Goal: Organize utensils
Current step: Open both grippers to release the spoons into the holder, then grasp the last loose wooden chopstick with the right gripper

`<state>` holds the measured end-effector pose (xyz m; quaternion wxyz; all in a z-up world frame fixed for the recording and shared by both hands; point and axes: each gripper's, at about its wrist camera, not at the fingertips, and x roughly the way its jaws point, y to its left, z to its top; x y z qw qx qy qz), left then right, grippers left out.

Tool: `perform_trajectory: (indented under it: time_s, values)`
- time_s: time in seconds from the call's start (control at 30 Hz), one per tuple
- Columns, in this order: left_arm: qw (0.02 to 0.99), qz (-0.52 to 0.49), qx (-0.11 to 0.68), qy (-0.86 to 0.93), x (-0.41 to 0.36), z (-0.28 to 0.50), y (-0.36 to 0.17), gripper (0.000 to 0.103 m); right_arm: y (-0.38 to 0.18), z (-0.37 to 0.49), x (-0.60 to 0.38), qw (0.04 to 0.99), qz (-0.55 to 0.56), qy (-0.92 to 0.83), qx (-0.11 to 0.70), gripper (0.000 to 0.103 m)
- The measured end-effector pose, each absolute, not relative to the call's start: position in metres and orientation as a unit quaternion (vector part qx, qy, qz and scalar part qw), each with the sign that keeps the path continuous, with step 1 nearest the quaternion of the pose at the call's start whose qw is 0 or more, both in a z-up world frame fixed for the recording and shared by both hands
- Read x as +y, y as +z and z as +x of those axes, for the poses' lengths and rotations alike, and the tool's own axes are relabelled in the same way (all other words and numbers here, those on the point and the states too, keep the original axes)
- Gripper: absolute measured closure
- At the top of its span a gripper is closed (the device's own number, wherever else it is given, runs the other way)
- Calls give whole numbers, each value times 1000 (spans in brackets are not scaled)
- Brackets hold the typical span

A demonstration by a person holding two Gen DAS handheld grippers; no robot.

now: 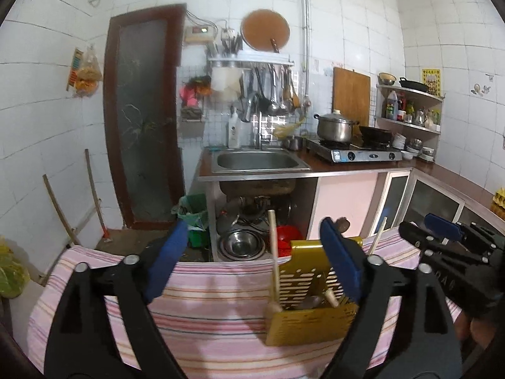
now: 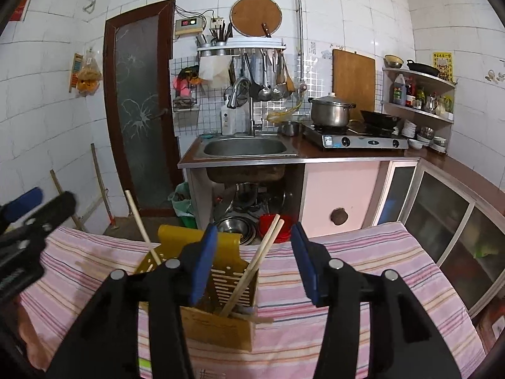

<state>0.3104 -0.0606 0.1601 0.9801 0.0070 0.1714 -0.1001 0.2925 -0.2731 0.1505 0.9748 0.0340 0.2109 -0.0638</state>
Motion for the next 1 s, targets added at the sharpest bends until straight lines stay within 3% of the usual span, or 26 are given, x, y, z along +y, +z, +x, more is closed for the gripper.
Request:
perform_trajectory:
  time_s: [0.07,0.17,0.33,0.63,0.83,1.0]
  values:
    - [981,9,169,-93,-49,298,161,11,152,279,-271,975,30,-71,208,40]
    - [981,12,175,-83,-30,282,156,6,150,260,-265,975,21,-82,204,29]
    - [977,34,201,-57,-2,264,126,5,124,229,-242,971,-3,-98,219,20]
    - [954,30,297,-31,38,259,35,5,22,218,-202,937,7,-87,338,20]
    - [943,48,327,-28,46,261,-1,5,-9,218,-182,920,30,-78,383,21]
    - [943,45,328,-26,53,265,-4,5,-21,224,-163,905,33,-67,419,45]
